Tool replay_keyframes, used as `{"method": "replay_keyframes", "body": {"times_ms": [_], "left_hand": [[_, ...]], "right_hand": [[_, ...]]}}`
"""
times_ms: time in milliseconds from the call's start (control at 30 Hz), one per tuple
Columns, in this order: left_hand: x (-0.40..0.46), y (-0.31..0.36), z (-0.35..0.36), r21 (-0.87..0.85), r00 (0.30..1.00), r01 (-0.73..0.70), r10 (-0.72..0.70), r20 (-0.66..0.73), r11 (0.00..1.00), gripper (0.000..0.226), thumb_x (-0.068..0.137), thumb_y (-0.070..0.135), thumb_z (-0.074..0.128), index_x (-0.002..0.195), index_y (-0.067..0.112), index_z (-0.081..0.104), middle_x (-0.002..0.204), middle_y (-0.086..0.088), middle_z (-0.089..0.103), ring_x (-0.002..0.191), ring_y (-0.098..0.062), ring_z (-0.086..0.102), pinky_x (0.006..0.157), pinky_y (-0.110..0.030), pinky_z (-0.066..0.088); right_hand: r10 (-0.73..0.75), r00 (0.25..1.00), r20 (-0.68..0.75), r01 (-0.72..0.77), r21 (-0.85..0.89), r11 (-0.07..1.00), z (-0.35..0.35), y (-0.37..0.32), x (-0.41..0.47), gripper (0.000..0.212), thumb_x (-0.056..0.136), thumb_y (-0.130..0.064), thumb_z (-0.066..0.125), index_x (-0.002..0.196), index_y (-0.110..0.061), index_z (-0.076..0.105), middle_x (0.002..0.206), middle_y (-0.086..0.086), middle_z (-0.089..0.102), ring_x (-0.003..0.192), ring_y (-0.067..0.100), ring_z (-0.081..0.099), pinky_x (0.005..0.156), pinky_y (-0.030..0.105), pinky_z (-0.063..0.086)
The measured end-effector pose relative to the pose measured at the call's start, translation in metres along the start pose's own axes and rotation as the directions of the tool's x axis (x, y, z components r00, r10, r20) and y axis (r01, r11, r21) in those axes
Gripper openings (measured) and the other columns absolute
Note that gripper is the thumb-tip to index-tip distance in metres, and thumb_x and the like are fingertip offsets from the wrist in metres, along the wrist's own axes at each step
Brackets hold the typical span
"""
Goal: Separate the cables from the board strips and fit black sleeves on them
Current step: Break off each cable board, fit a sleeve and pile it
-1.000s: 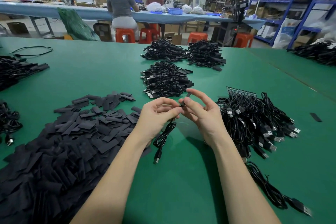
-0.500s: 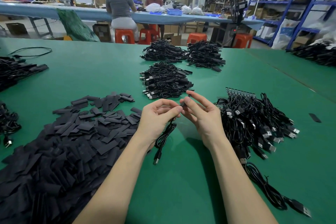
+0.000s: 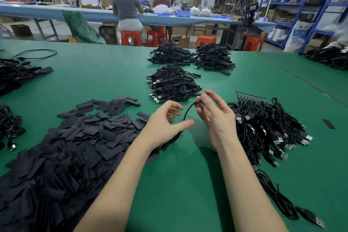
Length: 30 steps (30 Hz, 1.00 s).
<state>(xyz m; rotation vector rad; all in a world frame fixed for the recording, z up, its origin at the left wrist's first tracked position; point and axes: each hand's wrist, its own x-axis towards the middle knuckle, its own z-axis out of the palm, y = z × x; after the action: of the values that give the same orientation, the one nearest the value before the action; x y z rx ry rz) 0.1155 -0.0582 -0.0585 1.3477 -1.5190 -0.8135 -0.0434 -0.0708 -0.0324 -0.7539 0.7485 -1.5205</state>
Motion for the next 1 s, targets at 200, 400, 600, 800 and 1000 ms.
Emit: {"method": "replay_keyframes", "body": {"times_ms": [200, 400, 600, 800, 1000], "left_hand": [[0.001, -0.001, -0.006, 0.155, 0.998, -0.046, 0.038, 0.057, 0.987, 0.021, 0.080, 0.021, 0.084, 0.089, 0.027, 0.066, 0.081, 0.009, 0.070, 0.071, -0.009, 0.066, 0.076, -0.021, 0.054], [0.008, 0.005, -0.007, 0.246, 0.974, -0.141, 0.179, -0.136, 0.959, 0.017, 0.081, 0.016, 0.079, 0.084, 0.027, 0.067, 0.077, 0.015, 0.069, 0.070, -0.001, 0.063, 0.070, -0.009, 0.046], [0.068, 0.034, -0.012, 0.552, 0.933, -0.183, 0.320, -0.162, 0.814, 0.014, 0.085, 0.020, 0.073, 0.096, 0.025, 0.067, 0.089, 0.006, 0.070, 0.086, -0.017, 0.065, 0.079, -0.034, 0.055], [0.132, 0.038, -0.001, 0.901, 0.938, -0.198, 0.341, 0.060, 0.387, 0.010, 0.094, 0.017, 0.060, 0.104, 0.016, 0.061, 0.104, -0.005, 0.066, 0.107, -0.030, 0.056, 0.075, -0.038, 0.047], [0.142, 0.012, 0.005, 0.930, 0.956, -0.244, 0.229, 0.183, 0.274, 0.022, 0.100, 0.025, 0.055, 0.116, 0.013, 0.062, 0.116, -0.008, 0.066, 0.114, -0.030, 0.056, 0.086, -0.046, 0.053]], "right_hand": [[-0.038, 0.996, -0.075, 0.040, 0.027, 0.999, -0.003, -0.005, 0.004, 0.025, 0.088, -0.010, 0.076, 0.111, -0.014, 0.070, 0.086, 0.007, 0.076, 0.078, 0.019, 0.071, 0.063, 0.020, 0.056], [0.017, 0.981, -0.194, -0.041, -0.124, 0.991, -0.011, -0.006, 0.012, 0.047, 0.086, -0.027, 0.081, 0.124, -0.024, 0.054, 0.112, 0.009, 0.073, 0.091, 0.019, 0.076, 0.069, 0.025, 0.058], [-0.083, 0.982, -0.172, -0.024, -0.545, 0.838, -0.016, 0.011, 0.016, 0.016, 0.087, -0.020, 0.074, 0.102, -0.022, 0.069, 0.081, -0.006, 0.072, 0.075, 0.015, 0.070, 0.073, 0.033, 0.058], [-0.134, 0.990, -0.036, 0.063, -0.744, 0.665, -0.014, 0.020, 0.016, 0.006, 0.084, -0.024, 0.072, 0.079, -0.026, 0.073, 0.074, -0.013, 0.072, 0.063, -0.003, 0.065, 0.057, 0.007, 0.042], [-0.080, 0.996, -0.048, 0.018, -0.740, 0.672, -0.016, 0.019, 0.018, 0.005, 0.084, -0.025, 0.071, 0.081, -0.024, 0.075, 0.076, -0.010, 0.074, 0.073, 0.009, 0.070, 0.068, 0.020, 0.050]]}}
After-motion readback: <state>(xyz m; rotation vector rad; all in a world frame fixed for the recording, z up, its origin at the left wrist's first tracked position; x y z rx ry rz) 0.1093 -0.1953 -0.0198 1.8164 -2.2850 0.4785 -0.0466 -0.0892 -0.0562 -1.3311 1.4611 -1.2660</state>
